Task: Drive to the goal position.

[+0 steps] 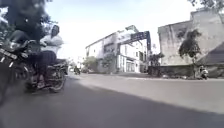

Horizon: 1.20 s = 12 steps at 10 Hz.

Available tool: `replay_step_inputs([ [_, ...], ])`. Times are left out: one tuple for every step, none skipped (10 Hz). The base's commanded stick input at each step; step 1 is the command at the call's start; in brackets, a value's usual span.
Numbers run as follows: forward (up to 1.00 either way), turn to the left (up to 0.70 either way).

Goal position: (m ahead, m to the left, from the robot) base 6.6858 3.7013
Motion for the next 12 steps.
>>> replay_step_inputs([
  [1.0,0.13],
  [1.0,0.0],
  [1.0,0.0],
  [1.0,0.0],
  [1.0,0.0],
  [1.0,0.0],
  [1.0,0.0],
  [1.0,0.0],
  [1.0,0.0],
  [1.0,-0.27],
  [1.0,-0.4],
  [1.0,-0.4],
])
